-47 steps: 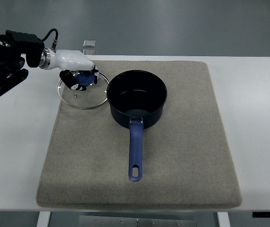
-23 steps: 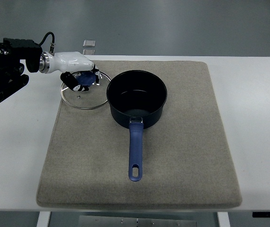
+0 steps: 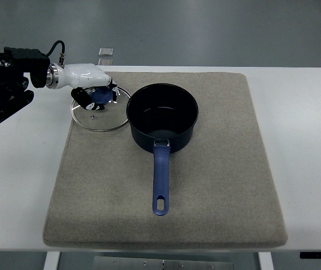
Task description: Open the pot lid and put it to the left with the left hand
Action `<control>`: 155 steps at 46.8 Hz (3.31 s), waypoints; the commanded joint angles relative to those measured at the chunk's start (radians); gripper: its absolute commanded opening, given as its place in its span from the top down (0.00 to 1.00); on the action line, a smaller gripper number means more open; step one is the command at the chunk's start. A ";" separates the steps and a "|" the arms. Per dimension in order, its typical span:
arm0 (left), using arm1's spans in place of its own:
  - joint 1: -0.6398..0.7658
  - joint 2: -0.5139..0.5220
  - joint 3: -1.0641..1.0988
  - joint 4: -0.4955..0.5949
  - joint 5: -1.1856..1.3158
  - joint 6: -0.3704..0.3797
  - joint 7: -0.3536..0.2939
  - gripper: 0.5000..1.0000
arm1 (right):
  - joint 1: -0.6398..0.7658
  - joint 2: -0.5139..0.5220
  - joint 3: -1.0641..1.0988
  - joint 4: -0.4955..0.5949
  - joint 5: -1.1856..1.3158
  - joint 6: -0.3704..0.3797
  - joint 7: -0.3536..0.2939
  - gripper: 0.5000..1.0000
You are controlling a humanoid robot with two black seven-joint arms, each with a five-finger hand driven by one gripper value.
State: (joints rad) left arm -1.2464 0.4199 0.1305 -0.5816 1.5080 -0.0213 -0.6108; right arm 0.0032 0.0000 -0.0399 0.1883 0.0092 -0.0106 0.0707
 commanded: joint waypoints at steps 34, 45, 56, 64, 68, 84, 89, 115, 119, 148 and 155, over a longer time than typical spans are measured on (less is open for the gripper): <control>0.031 0.020 -0.009 -0.029 -0.042 0.070 0.000 0.24 | 0.000 0.000 0.000 0.000 0.000 0.000 0.000 0.17; -0.001 0.079 -0.017 -0.168 -0.077 0.046 0.000 0.23 | 0.000 0.000 0.000 0.000 0.000 0.000 0.000 0.17; -0.064 0.094 -0.022 -0.185 -0.170 -0.003 0.000 0.23 | 0.000 0.000 0.000 0.000 0.000 0.000 0.000 0.17; -0.088 0.099 -0.058 -0.164 -0.325 -0.019 0.000 0.23 | 0.000 0.000 0.000 0.000 0.000 0.000 0.001 0.17; -0.084 0.099 -0.117 -0.159 -0.452 -0.038 0.000 0.23 | 0.000 0.000 0.000 0.000 0.000 0.000 0.000 0.17; -0.010 -0.003 -0.265 0.046 -1.024 -0.089 0.000 0.22 | 0.000 0.000 0.001 0.000 0.000 0.000 0.000 0.17; -0.007 -0.039 -0.290 0.150 -1.201 -0.095 0.000 0.22 | 0.000 0.000 0.000 0.000 0.000 0.000 0.001 0.17; 0.107 -0.153 -0.388 0.396 -1.720 -0.118 0.000 0.26 | 0.000 0.000 0.000 0.000 0.000 0.000 0.000 0.17; 0.107 -0.155 -0.454 0.396 -1.721 -0.118 0.000 0.26 | 0.000 0.000 0.000 -0.001 0.000 0.000 0.000 0.17; 0.139 -0.198 -0.578 0.474 -1.776 -0.066 0.141 0.43 | 0.000 0.000 0.000 0.000 0.000 0.000 0.000 0.17; 0.137 -0.198 -0.575 0.468 -1.775 -0.057 0.157 0.42 | 0.000 0.000 0.000 0.000 0.000 0.000 0.001 0.17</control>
State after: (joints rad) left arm -1.1076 0.2223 -0.4464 -0.1074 -0.2683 -0.0809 -0.4567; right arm 0.0031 0.0000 -0.0399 0.1887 0.0092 -0.0109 0.0711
